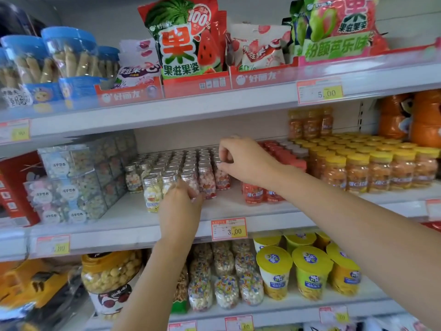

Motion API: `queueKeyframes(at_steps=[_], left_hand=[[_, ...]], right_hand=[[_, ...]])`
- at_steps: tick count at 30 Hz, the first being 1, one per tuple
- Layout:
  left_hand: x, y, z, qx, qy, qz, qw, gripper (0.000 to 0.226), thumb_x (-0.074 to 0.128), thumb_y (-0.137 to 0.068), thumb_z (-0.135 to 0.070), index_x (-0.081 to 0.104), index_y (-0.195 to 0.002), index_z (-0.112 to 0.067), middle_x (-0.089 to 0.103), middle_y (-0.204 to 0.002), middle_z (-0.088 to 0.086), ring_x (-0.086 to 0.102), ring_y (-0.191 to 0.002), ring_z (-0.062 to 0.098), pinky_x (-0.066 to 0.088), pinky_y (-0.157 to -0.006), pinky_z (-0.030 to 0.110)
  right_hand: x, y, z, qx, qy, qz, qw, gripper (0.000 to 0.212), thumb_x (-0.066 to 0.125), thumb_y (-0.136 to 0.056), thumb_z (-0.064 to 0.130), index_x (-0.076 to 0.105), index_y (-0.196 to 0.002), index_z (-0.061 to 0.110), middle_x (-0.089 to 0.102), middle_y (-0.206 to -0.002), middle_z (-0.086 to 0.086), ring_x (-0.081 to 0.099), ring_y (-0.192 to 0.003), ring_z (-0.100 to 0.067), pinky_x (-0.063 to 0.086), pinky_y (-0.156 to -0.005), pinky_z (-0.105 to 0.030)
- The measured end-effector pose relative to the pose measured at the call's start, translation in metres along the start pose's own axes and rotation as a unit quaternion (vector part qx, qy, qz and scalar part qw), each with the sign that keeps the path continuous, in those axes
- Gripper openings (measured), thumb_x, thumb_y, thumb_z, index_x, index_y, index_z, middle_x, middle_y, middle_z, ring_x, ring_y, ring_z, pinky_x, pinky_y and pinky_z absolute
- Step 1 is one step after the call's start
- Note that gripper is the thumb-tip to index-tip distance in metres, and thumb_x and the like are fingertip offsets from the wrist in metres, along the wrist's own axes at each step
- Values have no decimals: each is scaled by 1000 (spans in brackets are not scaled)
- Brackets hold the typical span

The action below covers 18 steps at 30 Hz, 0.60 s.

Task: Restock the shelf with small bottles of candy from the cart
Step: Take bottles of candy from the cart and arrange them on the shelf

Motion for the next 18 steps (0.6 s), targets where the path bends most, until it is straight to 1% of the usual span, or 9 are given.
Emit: queueKeyframes(at_steps=[2, 4, 5, 7, 10, 12, 14, 16, 18], left_hand=[[-7, 22, -11, 34, 23, -17, 999, 27, 62, -88, -31, 50, -71, -14, 54, -72, -2, 45, -61, 13, 27, -50, 23], [-5, 56, -24, 69, 59, 11, 996, 35, 62, -87, -35, 44, -64, -17, 48, -62, -5, 43, -57, 12, 29, -49, 21], [-1, 77, -29, 77, 78, 42, 993, 38, 62, -87, -36, 41, -61, -17, 45, -57, -5, 42, -53, 10, 29, -48, 19], [16, 119, -36, 85, 111, 126, 982, 41, 63, -84, -38, 38, -58, -20, 43, -49, -5, 41, -47, 11, 32, -49, 20], [58, 186, -37, 70, 138, 266, 951, 35, 65, -84, -39, 42, -61, -24, 45, -47, -7, 46, -49, 6, 33, -48, 18], [91, 230, -34, 56, 140, 349, 925, 25, 63, -87, -37, 49, -72, -22, 49, -55, -9, 46, -51, 5, 34, -49, 18], [125, 271, -30, 46, 126, 420, 898, 16, 61, -89, -35, 53, -87, -21, 53, -68, -11, 50, -60, 5, 39, -55, 19], [158, 311, -25, 21, 113, 481, 869, 21, 60, -89, -32, 55, -104, -18, 57, -82, -9, 56, -74, 11, 44, -65, 24], [191, 350, -17, -9, 97, 542, 834, 27, 59, -89, -25, 54, -113, -13, 61, -100, 2, 61, -92, 23, 47, -73, 29]], right_hand=[[-9, 31, 3, -3, -21, 3, 1000, 12, 64, -84, 19, 54, -80, 18, 50, -78, 9, 47, -76, -10, 36, -67, -27], [-13, 66, -2, 2, -37, 24, 999, 14, 66, -83, 20, 54, -76, 18, 48, -69, 13, 46, -70, -9, 37, -65, -29], [-11, 85, -7, 13, -48, 41, 998, 15, 67, -82, 20, 54, -75, 19, 48, -66, 14, 46, -66, -8, 36, -63, -29], [0, 129, -22, 56, -66, 88, 992, 17, 67, -83, 21, 53, -75, 20, 48, -63, 15, 44, -60, -2, 33, -57, -24], [33, 204, -53, 133, -81, 182, 971, 16, 67, -85, 28, 54, -79, 21, 53, -69, 14, 47, -62, 2, 32, -54, -16], [62, 256, -79, 183, -78, 253, 947, 14, 66, -86, 29, 56, -86, 20, 56, -79, 11, 52, -69, -2, 39, -59, -19], [91, 312, -107, 246, -74, 325, 910, 17, 65, -86, 30, 57, -95, 18, 57, -91, 3, 56, -82, -14, 45, -73, -28], [114, 371, -133, 319, -71, 383, 864, 24, 63, -88, 30, 60, -106, 15, 59, -98, 0, 57, -91, -20, 45, -81, -30], [136, 427, -156, 378, -70, 425, 820, 32, 61, -89, 28, 59, -117, 12, 62, -113, -7, 58, -104, -26, 44, -87, -31]])
Point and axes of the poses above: each hand's wrist, its own y-axis away from the middle knuckle, its own x-axis out of the palm, z = x × y, the point moved 4 cm from there along -y, towards the middle knuckle
